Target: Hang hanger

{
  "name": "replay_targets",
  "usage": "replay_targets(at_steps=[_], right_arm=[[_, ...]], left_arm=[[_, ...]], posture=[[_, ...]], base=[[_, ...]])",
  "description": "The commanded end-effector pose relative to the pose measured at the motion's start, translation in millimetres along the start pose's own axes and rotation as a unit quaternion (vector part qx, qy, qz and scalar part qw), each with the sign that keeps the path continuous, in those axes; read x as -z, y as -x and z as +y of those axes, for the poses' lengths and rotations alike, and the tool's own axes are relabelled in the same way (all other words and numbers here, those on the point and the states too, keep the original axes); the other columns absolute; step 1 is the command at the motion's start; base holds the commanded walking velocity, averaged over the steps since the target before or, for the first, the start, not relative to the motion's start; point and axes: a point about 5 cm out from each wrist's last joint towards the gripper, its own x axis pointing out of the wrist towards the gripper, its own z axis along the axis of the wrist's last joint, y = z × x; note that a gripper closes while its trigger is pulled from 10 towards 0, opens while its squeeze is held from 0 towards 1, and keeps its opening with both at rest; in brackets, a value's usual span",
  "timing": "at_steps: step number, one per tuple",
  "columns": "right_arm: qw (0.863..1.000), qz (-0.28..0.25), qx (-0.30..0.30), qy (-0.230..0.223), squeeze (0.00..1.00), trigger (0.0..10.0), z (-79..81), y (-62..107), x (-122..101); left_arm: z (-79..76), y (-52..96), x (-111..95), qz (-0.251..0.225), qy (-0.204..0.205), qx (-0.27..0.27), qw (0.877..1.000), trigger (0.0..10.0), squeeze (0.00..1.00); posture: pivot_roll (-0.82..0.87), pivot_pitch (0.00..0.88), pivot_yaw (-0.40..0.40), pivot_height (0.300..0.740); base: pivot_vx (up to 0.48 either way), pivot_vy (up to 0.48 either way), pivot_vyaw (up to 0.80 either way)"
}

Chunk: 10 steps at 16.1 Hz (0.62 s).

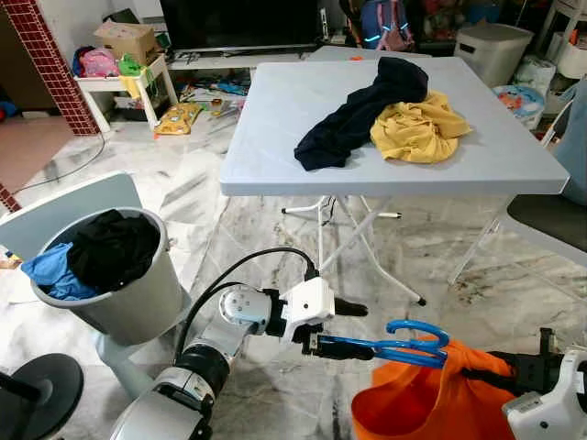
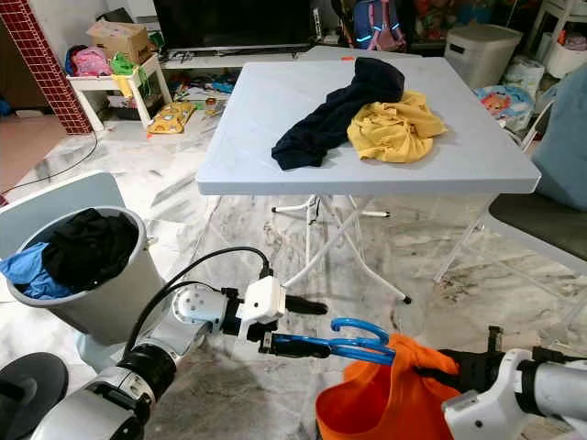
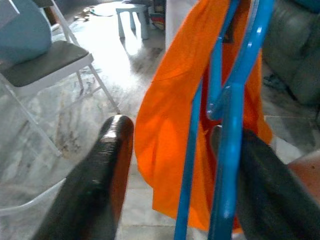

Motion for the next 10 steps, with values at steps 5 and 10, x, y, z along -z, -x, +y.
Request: replay_targets(at_steps=[5, 10], right_arm=[[0.999, -0.028, 0.03, 0.033, 0.0, 10.0, -17.7, -5.4, -13.7], [0.998, -0.032, 0.034, 0.037, 0.0, 10.0, -20.7, -7.1, -15.5]], left_arm=[[-3.3, 0.5, 1.3, 0.011, 0.011, 0.042, 0.999, 0.0, 0.0], [-3.1, -0.5, 0.6, 0.011, 0.012, 0.045, 0.999, 0.0, 0.0]], posture=[[-0.09, 0.0, 0.044, 0.74], [-0.1, 0.0, 0.044, 0.74]], base=[[0.0, 0.0, 0.0], [0.0, 0.0, 0.0]])
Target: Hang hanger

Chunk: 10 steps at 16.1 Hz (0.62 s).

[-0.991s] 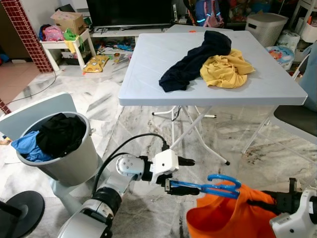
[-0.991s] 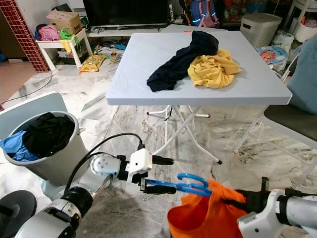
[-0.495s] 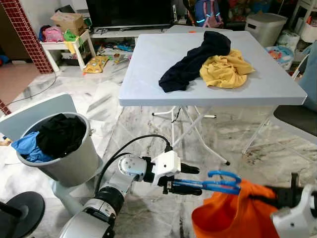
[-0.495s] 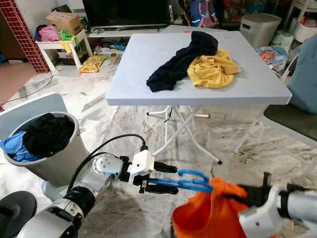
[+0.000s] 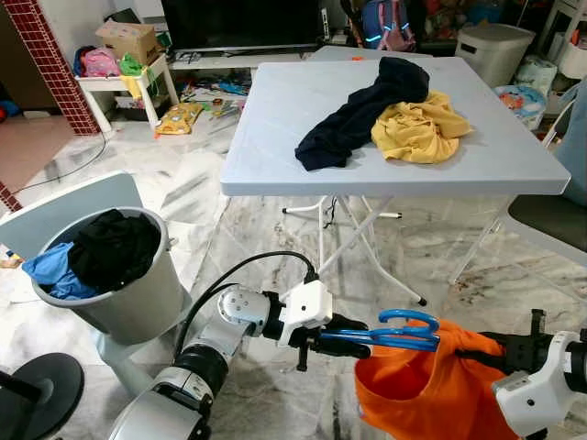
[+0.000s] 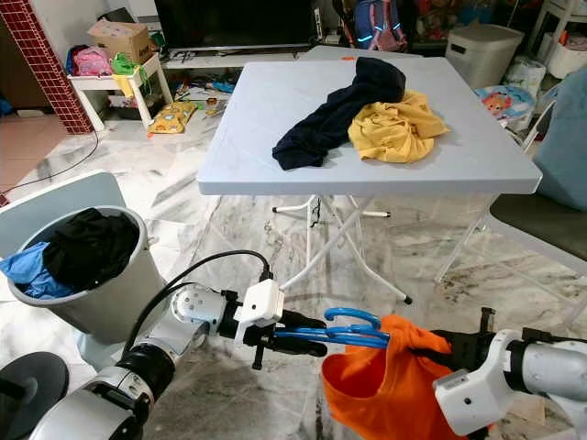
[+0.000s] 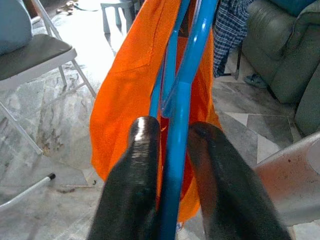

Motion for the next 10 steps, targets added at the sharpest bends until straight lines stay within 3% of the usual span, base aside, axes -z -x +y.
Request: replay_targets(at_steps=[1, 9, 10], right_arm=[[0.999, -0.029, 0.015, 0.02, 0.0, 10.0, -7.0, 0.8, -11.5], [0.999, -0.039, 0.017, 0.008, 0.0, 10.0, -5.6, -3.5, -13.1], [0.997, -0.059, 0.042, -0.003, 1.0, 10.0, -11.9, -6.2, -17.8]], left_arm=[[-0.4, -1.6, -1.3, 0.009, -0.006, 0.017, 1.0, 0.0, 0.0], [3.1, -4.1, -2.3, -0.004, 0.0, -0.021, 1.0, 0.0, 0.0], [5.9, -2.7, -1.8, -0.015, 0.013, -0.049, 0.999, 0.0, 0.0]], posture=[[-0.1, 0.0, 0.044, 0.74], [-0.1, 0.0, 0.04, 0.74], [-0.1, 0.0, 0.04, 0.74]], base=[[0.0, 0.0, 0.0], [0.0, 0.0, 0.0], [0.0, 0.0, 0.0]])
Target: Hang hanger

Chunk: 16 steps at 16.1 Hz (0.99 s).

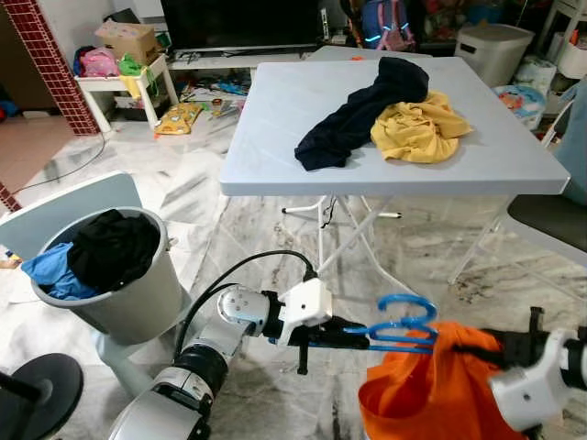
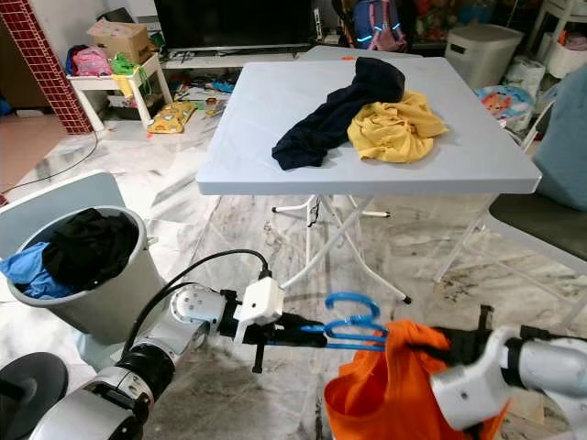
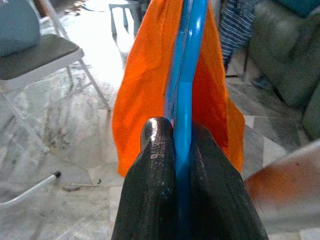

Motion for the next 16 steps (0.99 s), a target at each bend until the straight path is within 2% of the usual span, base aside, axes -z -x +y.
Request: replay_targets(at_steps=[1, 3, 6, 8, 10, 11, 13, 16], right_arm=[[0.999, -0.054, 0.001, -0.004, 1.0, 10.0, -3.5, -2.3, -18.3], [0.999, -0.047, -0.001, 0.0, 1.0, 10.0, -2.9, -5.0, -14.9], [0.999, -0.042, 0.02, 0.004, 1.0, 10.0, -9.2, -10.5, -12.3], [0.998, -0.038, 0.048, 0.009, 1.0, 10.0, -17.0, -13.5, -9.8], [0.998, -0.034, 0.05, 0.016, 1.0, 10.0, -19.0, -17.1, -9.8], [0.998, -0.026, 0.052, 0.021, 1.0, 10.0, -19.8, -18.2, -8.8], [0.996, 0.026, 0.074, 0.052, 1.0, 10.0, -27.9, -21.5, -0.4], [0.993, 0.027, 0.105, 0.053, 1.0, 10.0, -35.0, -26.1, -2.6]], left_arm=[[5.3, -2.3, -2.5, -0.02, 0.019, -0.039, 0.999, 0.0, 0.0], [8.3, -0.2, -1.7, -0.032, 0.035, -0.069, 0.996, 0.0, 0.0], [16.7, 9.8, 1.7, -0.057, 0.082, -0.139, 0.985, 0.0, 0.0], [17.4, 13.3, 3.8, -0.059, 0.09, -0.153, 0.982, 0.0, 0.0], [17.8, 13.6, 4.4, -0.06, 0.093, -0.161, 0.981, 0.0, 0.0], [17.7, 13.1, 4.4, -0.06, 0.093, -0.161, 0.981, 0.0, 0.0], [17.6, 11.2, 5.6, -0.071, 0.118, -0.169, 0.976, 0.0, 0.0], [20.1, 11.6, 5.2, -0.072, 0.124, -0.182, 0.973, 0.0, 0.0]], posture=[[-0.09, 0.0, 0.037, 0.74], [-0.09, 0.0, 0.035, 0.74], [-0.08, 0.0, 0.035, 0.74], [-0.08, 0.0, 0.032, 0.74], [-0.08, 0.0, 0.031, 0.74], [-0.08, 0.0, 0.031, 0.74], [-0.09, 0.0, 0.036, 0.74], [-0.09, 0.0, 0.036, 0.74]], base=[[0.0, 0.0, 0.0], [0.0, 0.0, 0.0], [0.0, 0.0, 0.0], [0.0, 0.0, 0.0], [0.0, 0.0, 0.0], [0.0, 0.0, 0.0], [0.0, 0.0, 0.0], [0.0, 0.0, 0.0]])
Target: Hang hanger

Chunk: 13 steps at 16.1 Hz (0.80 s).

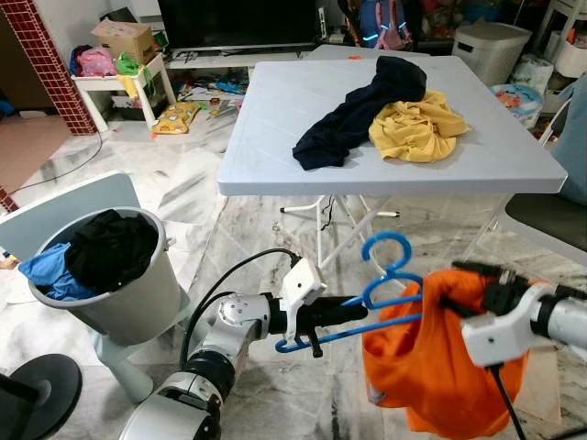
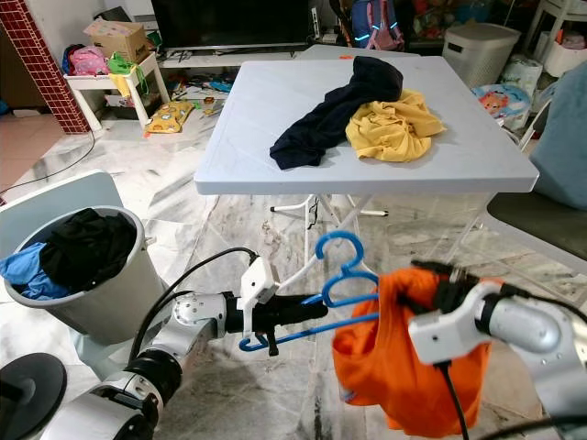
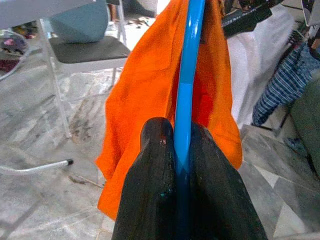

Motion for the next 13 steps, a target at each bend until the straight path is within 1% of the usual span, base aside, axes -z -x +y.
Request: replay_targets(at_steps=[1, 3, 6, 7, 8, 9, 11, 13], right_arm=[[1.0, 0.004, -0.007, -0.001, 1.0, 10.0, 5.2, -4.2, 1.4], [1.0, -0.007, 0.014, 0.006, 1.0, 10.0, 0.2, -7.4, -3.2], [0.999, -0.003, 0.038, 0.006, 1.0, 10.0, -5.4, -7.3, -3.2], [0.998, 0.005, 0.065, -0.006, 1.0, 10.0, -9.5, -5.8, -0.8], [0.996, 0.007, 0.079, -0.03, 1.0, 10.0, -9.5, -5.5, 1.6], [0.996, 0.009, 0.081, -0.039, 1.0, 10.0, -8.2, -5.8, 2.4], [0.994, 0.012, 0.092, -0.061, 1.0, 10.0, -2.8, -7.8, 4.5], [0.988, 0.004, 0.102, -0.117, 1.0, 10.0, 10.5, -13.7, 1.8]], left_arm=[[11.7, 7.2, -7.8, -0.03, 0.009, -0.049, 0.998, 0.0, 0.0], [11.1, 5.6, -8.3, -0.026, 0.001, -0.049, 0.998, 0.0, 0.0], [11.5, 4.1, -8.1, -0.023, -0.003, -0.062, 0.998, 0.0, 0.0], [11.9, 3.6, -7.3, -0.02, -0.004, -0.071, 0.997, 0.0, 0.0], [11.3, 3.1, -6.4, -0.019, -0.002, -0.071, 0.997, 0.0, 0.0], [11.3, 2.8, -6.4, -0.019, -0.002, -0.072, 0.997, 0.0, 0.0], [11.7, 2.1, -7.5, -0.02, -0.003, -0.072, 0.997, 0.0, 0.0], [13.0, 0.4, -10.9, -0.024, -0.004, -0.075, 0.997, 0.0, 0.0]], posture=[[-0.08, 0.0, 0.035, 0.74], [-0.08, 0.0, 0.031, 0.74], [-0.08, 0.0, 0.026, 0.74], [-0.08, 0.0, 0.027, 0.74], [-0.09, 0.0, 0.031, 0.74], [-0.09, 0.0, 0.032, 0.74], [-0.09, 0.0, 0.031, 0.74], [-0.09, 0.0, 0.031, 0.74]], base=[[0.0, 0.0, 0.0], [0.0, 0.0, 0.0], [0.0, 0.0, 0.0], [0.0, 0.0, 0.0], [0.0, 0.0, 0.0], [0.0, 0.0, 0.0], [0.0, 0.0, 0.0], [0.0, 0.0, 0.0]])
